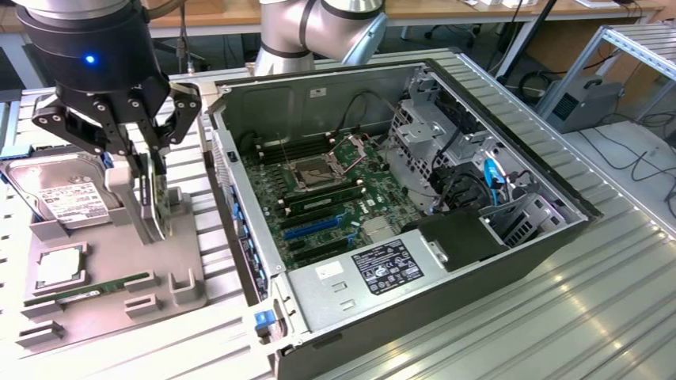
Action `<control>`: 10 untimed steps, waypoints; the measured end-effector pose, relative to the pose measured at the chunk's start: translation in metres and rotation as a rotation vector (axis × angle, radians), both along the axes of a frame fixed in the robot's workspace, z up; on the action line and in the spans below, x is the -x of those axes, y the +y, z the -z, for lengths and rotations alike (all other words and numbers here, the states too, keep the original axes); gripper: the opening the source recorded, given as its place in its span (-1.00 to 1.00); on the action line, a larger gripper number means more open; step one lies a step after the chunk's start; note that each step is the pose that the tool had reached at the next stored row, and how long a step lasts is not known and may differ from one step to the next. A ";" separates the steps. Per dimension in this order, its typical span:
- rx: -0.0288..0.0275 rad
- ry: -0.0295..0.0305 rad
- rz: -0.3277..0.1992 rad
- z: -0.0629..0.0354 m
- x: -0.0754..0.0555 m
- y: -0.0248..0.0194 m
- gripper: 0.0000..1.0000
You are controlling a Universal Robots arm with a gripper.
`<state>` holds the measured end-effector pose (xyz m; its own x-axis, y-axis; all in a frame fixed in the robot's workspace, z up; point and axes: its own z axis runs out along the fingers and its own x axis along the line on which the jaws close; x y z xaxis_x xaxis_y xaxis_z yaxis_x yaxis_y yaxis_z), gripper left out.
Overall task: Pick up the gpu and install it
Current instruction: 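Pick up the gpu and move the gpu toward the slot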
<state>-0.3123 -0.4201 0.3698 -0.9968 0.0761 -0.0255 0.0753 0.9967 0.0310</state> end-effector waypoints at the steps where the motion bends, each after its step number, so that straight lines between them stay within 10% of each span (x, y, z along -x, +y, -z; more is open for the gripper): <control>1: -0.0001 -0.0001 0.000 -0.0002 0.000 0.0000 -0.47; 10: 0.0000 0.0000 0.000 -0.0023 0.000 0.0000 -0.47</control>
<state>-0.3124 -0.4201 0.3721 -0.9968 0.0761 -0.0255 0.0753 0.9967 0.0310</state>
